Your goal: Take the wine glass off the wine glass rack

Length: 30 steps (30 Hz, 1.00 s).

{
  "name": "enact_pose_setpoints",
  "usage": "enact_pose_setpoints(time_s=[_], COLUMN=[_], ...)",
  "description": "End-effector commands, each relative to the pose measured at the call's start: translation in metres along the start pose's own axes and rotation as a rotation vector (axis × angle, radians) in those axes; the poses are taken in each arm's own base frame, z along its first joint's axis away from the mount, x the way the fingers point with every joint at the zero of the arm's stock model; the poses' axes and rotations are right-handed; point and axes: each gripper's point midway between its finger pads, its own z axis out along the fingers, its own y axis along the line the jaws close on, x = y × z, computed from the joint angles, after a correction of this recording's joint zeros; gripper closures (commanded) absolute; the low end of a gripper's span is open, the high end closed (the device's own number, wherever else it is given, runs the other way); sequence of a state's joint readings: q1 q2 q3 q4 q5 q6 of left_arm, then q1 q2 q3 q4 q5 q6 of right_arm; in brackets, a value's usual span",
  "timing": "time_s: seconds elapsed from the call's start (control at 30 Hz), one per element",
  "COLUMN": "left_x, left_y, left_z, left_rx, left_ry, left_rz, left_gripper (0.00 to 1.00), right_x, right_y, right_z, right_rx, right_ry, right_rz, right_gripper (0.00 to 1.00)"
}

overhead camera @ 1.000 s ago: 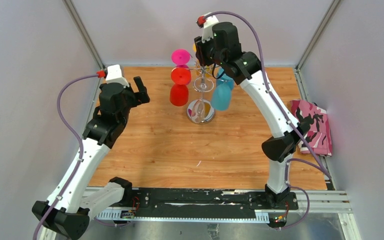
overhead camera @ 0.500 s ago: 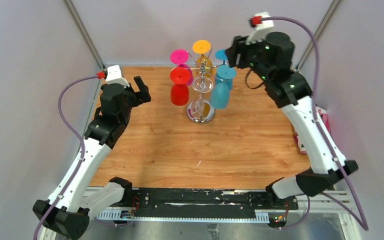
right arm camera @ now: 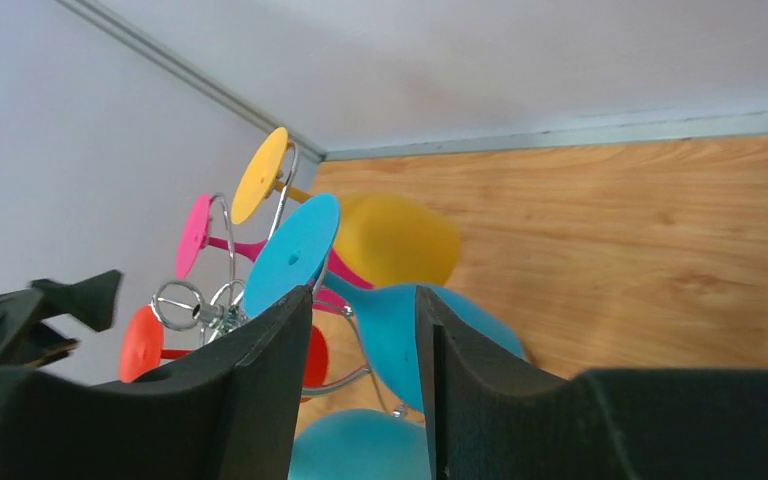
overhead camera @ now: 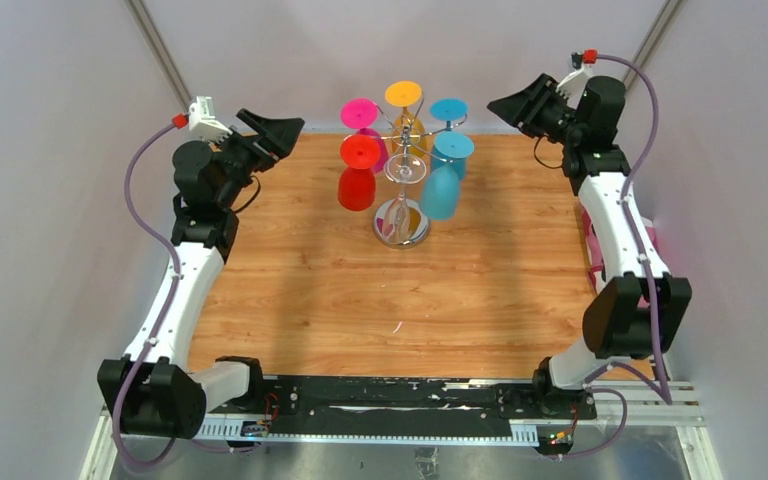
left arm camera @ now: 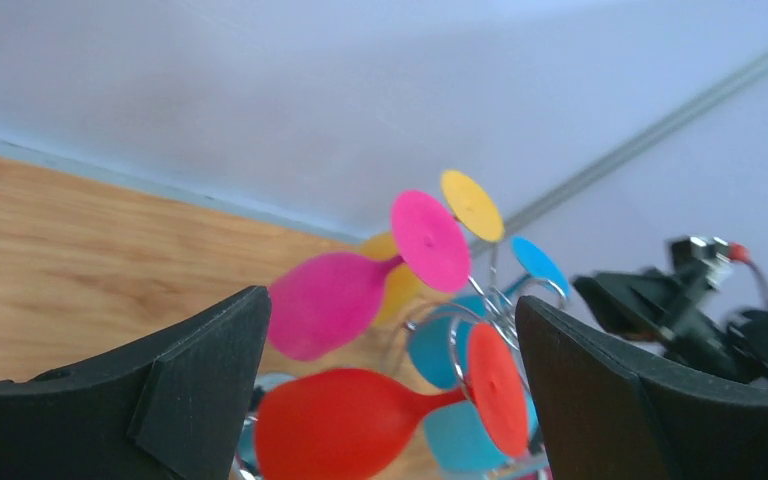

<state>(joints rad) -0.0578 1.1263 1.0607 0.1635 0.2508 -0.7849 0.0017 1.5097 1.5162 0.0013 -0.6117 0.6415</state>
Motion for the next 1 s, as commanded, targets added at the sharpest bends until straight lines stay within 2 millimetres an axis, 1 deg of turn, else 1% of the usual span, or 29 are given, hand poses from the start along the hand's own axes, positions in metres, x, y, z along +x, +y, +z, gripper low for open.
enact_pose_setpoints(time_s=[0.0,0.1,0.13,0.23,0.3,0.37,0.4,0.43,0.57,0.67,0.77,0.83,0.97], left_x=[0.017,0.025,0.026,0.029,0.031,0.032,0.033,0.034,0.038,0.04,0.042,0.042,0.04], left_y=[-0.035,-0.024,-0.021,-0.017,-0.016,-0.013,-0.012,-0.01,-0.007,-0.004,-0.002,-0.002,-0.004], left_z=[-0.002,-0.004,-0.004,-0.006,-0.006,-0.004,-0.004,-0.004,-0.003,-0.002,-0.002,-0.003,-0.006], left_rx=[0.228,0.199,0.192,0.184,0.182,0.173,0.171,0.169,0.162,0.151,0.142,0.142,0.147], left_ry=[0.085,0.082,0.081,0.081,0.084,0.087,0.09,0.093,0.099,0.106,0.116,0.116,0.111], left_rz=[-0.12,-0.114,-0.11,-0.1,-0.095,-0.097,-0.1,-0.101,-0.102,-0.102,-0.1,-0.095,-0.072], left_gripper=[0.02,0.02,0.02,0.02,0.02,0.02,0.02,0.02,0.02,0.02,0.02,0.02,0.02], right_x=[-0.014,-0.017,-0.016,-0.017,-0.014,-0.011,-0.003,0.002,0.019,0.031,0.039,0.039,0.034], right_y=[0.031,0.028,0.025,0.029,0.032,0.031,0.038,0.04,0.037,0.037,0.039,0.036,0.029], right_z=[0.008,0.021,0.026,0.034,0.038,0.043,0.048,0.051,0.06,0.066,0.069,0.07,0.07], right_rx=[-0.24,-0.271,-0.277,-0.322,-0.341,-0.339,-0.351,-0.355,-0.342,-0.347,-0.34,-0.329,-0.288], right_ry=[0.022,0.033,0.043,0.065,0.078,0.096,0.12,0.141,0.181,0.216,0.226,0.225,0.207], right_rz=[0.093,0.122,0.135,0.159,0.168,0.175,0.18,0.188,0.209,0.225,0.225,0.216,0.174], right_gripper=[0.56,0.61,0.62,0.63,0.63,0.63,0.63,0.64,0.64,0.65,0.64,0.64,0.63])
